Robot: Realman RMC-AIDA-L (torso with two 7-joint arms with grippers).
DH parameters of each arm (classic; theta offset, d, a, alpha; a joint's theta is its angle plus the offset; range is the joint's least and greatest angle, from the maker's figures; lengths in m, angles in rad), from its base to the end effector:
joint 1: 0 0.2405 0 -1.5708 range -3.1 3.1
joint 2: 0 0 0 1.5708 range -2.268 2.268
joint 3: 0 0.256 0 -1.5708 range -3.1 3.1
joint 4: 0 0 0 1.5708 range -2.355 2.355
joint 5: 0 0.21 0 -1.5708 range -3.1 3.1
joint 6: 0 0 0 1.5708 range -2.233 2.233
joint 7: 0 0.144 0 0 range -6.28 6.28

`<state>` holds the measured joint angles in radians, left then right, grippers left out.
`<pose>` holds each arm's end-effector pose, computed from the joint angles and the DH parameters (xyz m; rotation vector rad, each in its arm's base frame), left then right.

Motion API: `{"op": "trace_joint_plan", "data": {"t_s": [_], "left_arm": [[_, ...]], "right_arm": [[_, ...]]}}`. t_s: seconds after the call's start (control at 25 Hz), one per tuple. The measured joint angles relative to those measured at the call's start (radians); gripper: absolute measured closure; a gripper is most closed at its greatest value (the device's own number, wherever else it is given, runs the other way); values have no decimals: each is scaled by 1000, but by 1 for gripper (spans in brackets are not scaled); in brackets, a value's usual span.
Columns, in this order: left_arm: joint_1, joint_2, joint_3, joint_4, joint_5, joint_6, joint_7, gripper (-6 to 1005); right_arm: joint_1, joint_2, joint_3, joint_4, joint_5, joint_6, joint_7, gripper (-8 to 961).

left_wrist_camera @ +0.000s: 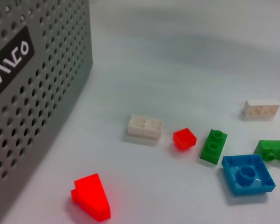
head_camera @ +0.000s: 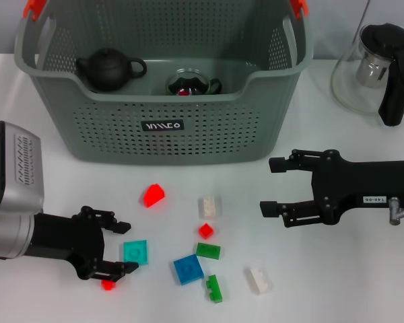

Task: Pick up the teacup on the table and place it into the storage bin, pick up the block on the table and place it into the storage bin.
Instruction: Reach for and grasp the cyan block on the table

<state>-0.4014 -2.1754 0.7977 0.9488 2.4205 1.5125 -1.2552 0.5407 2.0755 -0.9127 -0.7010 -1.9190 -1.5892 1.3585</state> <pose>-0.3051 0.2906 -0.0173 -2.9114 -0.3259 0.0056 0.2330 0.3252 -0.0175 -2.9198 0.4166 0.6659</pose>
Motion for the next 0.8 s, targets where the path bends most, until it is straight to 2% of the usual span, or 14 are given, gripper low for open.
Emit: {"op": "trace_joint_plan", "data": {"t_s": [0.8], "left_arm": [[-5,0,12,-4,-10,-30,12,308]], "right_arm": [[1,0,0,-2,0,0,0,43]]}}
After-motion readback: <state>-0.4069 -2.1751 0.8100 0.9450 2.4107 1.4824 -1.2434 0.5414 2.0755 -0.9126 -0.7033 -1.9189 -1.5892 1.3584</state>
